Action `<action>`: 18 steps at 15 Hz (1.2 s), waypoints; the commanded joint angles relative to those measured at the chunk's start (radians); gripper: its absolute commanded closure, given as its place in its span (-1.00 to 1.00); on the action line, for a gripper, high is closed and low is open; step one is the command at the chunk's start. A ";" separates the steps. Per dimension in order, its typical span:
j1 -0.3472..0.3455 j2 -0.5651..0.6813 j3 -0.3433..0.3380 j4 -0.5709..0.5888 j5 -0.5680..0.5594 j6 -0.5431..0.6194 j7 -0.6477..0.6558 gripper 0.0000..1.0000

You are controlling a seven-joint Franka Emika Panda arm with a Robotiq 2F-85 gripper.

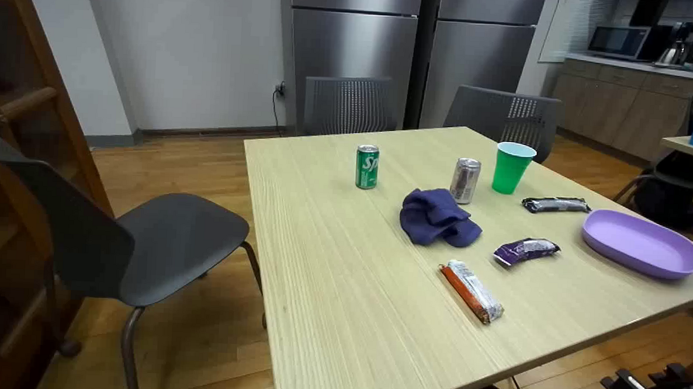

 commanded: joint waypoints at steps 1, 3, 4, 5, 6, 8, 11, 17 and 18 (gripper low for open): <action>-0.019 0.001 0.016 0.002 0.009 -0.002 -0.008 -1.00; -0.025 0.017 0.027 0.006 0.001 0.013 0.019 -1.00; -0.027 0.029 0.029 0.008 -0.002 0.027 0.022 -1.00; -0.029 0.046 0.027 0.012 -0.004 0.040 0.023 -1.00; -0.030 0.068 0.022 0.019 -0.004 0.054 0.018 -1.00; -0.035 0.108 0.015 0.028 -0.005 0.086 0.012 -1.00; -0.051 0.177 0.008 0.045 -0.018 0.138 0.007 -1.00; -0.095 0.345 -0.022 0.116 -0.056 0.222 -0.010 -1.00; -0.101 0.369 -0.028 0.130 -0.061 0.230 -0.011 -1.00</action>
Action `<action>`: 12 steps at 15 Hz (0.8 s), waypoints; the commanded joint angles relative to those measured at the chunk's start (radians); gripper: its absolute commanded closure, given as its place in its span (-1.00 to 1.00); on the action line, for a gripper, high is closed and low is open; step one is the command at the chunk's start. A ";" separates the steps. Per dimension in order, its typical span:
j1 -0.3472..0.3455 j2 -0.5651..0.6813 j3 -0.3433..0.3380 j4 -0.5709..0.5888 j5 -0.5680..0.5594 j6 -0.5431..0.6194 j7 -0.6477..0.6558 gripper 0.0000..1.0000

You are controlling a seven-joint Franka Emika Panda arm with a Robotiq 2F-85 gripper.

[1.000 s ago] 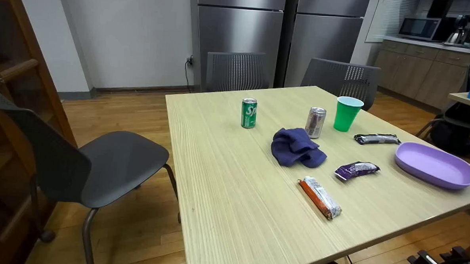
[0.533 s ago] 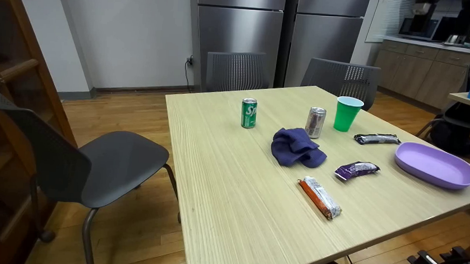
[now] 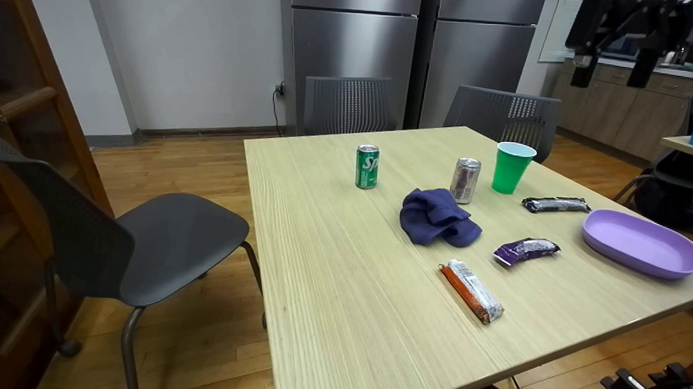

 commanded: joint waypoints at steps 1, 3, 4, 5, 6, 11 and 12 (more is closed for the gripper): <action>-0.031 0.113 -0.012 0.085 -0.026 0.022 -0.019 -1.00; -0.038 0.161 -0.027 0.116 -0.020 0.033 -0.028 -1.00; -0.042 0.184 -0.033 0.132 -0.013 0.035 -0.032 -1.00; -0.044 0.205 -0.038 0.147 -0.010 0.037 -0.034 -1.00; -0.047 0.225 -0.043 0.162 -0.008 0.038 -0.036 -1.00; -0.060 0.317 -0.062 0.223 0.006 0.033 -0.031 -1.00; -0.064 0.334 -0.067 0.232 0.011 0.039 -0.019 -1.00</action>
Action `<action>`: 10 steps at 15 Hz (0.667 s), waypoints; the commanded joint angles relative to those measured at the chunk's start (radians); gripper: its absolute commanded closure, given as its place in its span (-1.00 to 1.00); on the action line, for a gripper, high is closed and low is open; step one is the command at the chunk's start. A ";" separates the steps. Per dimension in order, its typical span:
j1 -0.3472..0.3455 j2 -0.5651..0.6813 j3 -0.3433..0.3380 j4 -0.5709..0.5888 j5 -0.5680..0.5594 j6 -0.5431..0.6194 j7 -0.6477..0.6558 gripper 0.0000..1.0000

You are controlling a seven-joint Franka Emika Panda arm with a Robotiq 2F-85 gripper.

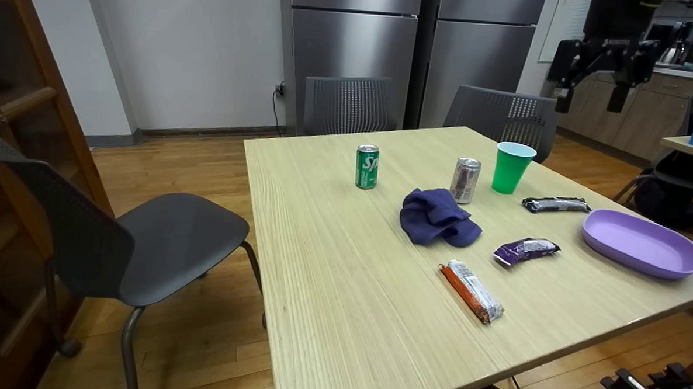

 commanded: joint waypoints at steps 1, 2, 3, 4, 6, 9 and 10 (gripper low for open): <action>-0.026 0.074 -0.005 0.063 0.026 0.003 -0.002 -1.00; -0.031 0.089 -0.008 0.071 0.035 0.006 0.003 -1.00; -0.036 0.102 -0.012 0.080 0.040 0.009 0.007 -1.00; -0.040 0.117 -0.016 0.088 0.051 0.010 0.007 -1.00; -0.050 0.143 -0.023 0.105 0.069 0.013 0.008 -1.00; -0.066 0.180 -0.034 0.129 0.087 0.012 0.008 -1.00; -0.072 0.193 -0.039 0.135 0.089 0.014 0.012 -1.00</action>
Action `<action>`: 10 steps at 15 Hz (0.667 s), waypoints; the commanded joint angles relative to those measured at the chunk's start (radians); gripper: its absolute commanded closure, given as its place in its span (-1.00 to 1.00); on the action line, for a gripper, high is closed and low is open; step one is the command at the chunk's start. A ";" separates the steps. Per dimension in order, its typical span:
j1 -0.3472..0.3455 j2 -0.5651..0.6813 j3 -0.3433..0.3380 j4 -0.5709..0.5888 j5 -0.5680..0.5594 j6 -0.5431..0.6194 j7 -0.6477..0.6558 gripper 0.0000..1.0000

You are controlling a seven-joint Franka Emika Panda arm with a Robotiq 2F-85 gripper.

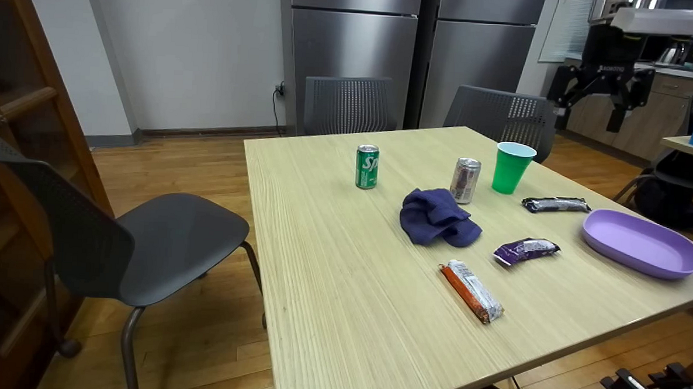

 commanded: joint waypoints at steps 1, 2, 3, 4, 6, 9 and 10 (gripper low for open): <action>-0.026 0.054 -0.006 0.053 0.025 -0.003 0.014 -1.00; -0.031 0.065 -0.011 0.059 0.023 0.001 0.021 -1.00; -0.037 0.076 -0.016 0.066 0.024 0.002 0.025 -1.00; -0.040 0.087 -0.022 0.072 0.021 0.006 0.035 -1.00; -0.046 0.112 -0.032 0.088 0.018 0.016 0.061 -1.00; -0.052 0.149 -0.045 0.113 0.013 0.031 0.102 -1.00; -0.056 0.166 -0.049 0.127 0.016 0.030 0.112 -1.00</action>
